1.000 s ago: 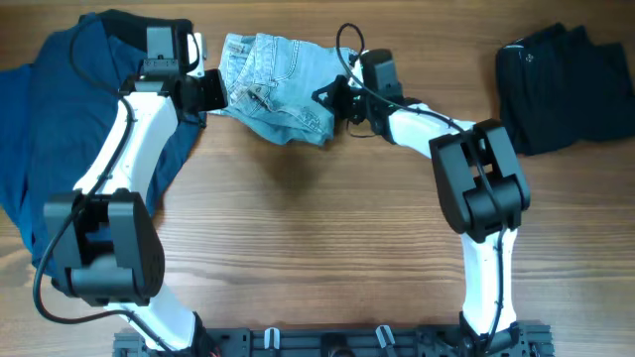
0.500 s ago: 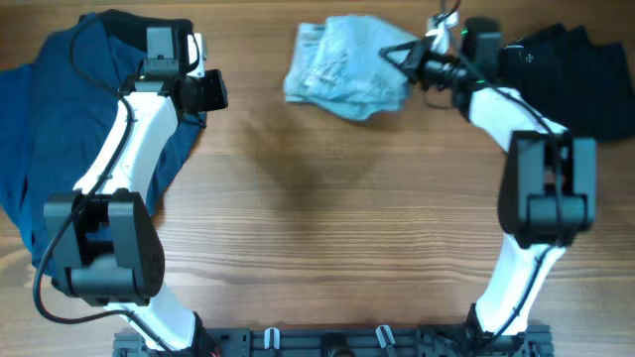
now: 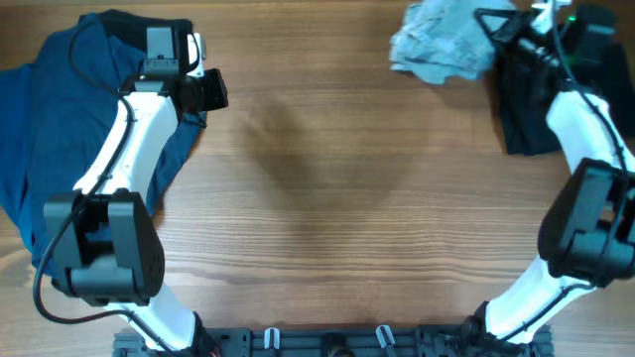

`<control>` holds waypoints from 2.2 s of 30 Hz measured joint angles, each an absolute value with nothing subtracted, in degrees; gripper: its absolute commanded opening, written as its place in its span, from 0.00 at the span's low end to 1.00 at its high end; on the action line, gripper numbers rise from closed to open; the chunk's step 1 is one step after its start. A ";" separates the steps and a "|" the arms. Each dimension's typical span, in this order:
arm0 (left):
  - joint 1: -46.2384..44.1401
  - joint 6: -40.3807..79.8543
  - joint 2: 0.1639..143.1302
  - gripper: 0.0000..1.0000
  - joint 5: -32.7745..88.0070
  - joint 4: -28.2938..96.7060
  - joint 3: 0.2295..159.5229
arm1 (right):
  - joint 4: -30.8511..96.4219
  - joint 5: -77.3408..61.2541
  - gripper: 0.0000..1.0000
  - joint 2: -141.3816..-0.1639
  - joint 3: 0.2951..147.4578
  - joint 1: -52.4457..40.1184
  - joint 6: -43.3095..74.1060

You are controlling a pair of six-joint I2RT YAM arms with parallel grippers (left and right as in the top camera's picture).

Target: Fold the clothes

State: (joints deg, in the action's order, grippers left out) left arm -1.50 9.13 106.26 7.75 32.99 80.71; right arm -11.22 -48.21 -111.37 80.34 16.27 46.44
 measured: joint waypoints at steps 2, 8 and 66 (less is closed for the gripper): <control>-1.50 9.13 106.26 0.42 7.75 32.99 80.71 | -9.82 -48.10 0.04 -110.10 80.51 18.68 46.26; -1.50 9.15 106.26 0.43 7.75 32.99 80.71 | -4.01 -47.75 0.04 -109.49 83.11 25.54 43.03; -1.50 9.32 106.26 0.47 7.75 35.83 80.71 | 20.64 -26.02 0.04 -102.00 63.96 43.66 13.54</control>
